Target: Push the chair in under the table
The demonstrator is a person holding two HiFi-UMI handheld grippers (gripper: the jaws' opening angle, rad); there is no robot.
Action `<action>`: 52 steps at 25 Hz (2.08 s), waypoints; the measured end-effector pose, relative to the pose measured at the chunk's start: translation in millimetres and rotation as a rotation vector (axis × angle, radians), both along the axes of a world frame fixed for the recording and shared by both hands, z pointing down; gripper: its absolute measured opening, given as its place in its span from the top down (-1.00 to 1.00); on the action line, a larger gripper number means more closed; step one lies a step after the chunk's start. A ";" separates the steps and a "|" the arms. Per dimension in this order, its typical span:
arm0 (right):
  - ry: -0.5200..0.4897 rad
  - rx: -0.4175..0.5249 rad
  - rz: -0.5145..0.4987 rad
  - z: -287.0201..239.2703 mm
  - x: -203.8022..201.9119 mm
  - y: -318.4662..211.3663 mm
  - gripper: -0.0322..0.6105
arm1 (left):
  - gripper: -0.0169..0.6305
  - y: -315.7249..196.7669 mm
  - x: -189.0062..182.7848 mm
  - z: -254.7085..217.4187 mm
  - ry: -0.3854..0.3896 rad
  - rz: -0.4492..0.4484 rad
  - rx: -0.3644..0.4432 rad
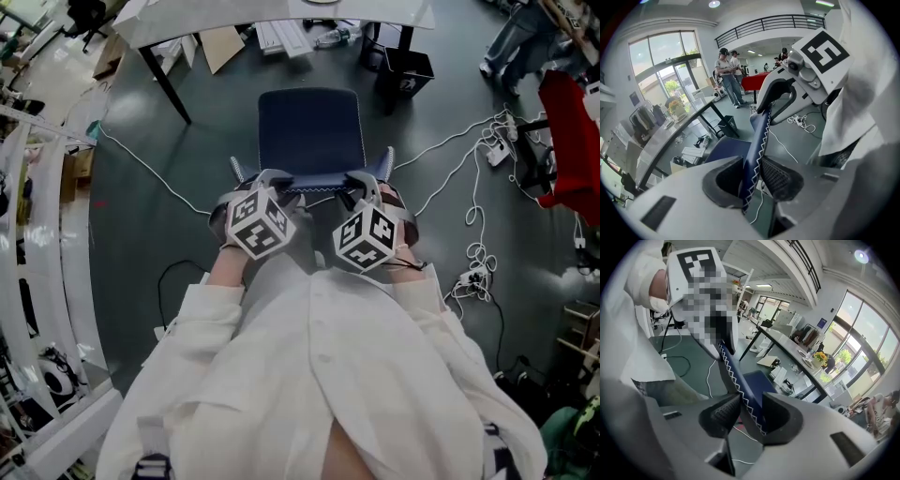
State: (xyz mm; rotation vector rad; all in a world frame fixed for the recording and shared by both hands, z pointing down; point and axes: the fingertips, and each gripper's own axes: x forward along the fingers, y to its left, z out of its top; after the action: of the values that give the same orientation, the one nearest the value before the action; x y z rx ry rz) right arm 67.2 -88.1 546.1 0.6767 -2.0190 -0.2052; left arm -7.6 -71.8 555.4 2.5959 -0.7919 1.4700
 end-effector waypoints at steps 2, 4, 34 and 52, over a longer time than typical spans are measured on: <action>-0.005 -0.008 -0.008 0.9 -4.3 -5.8 0.44 | 0.58 -6.6 -4.4 0.6 0.003 -0.004 -0.005; -0.011 -0.014 -0.014 1.3 -7.9 -12.4 0.44 | 0.57 -13.9 -8.0 0.5 0.007 -0.005 -0.009; 0.036 -0.040 0.069 -8.4 -51.1 -252.6 0.44 | 0.55 -254.6 -52.1 -10.8 0.038 0.039 0.001; 0.025 -0.053 0.119 -10.5 -65.7 -365.8 0.43 | 0.56 -366.7 -67.0 -13.2 0.051 0.068 0.011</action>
State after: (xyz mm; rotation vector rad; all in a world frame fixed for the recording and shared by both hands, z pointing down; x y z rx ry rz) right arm 1.5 -453.9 535.7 0.7543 -1.9470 -0.0897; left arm -74.7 -438.5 542.2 2.6818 -0.7146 1.4142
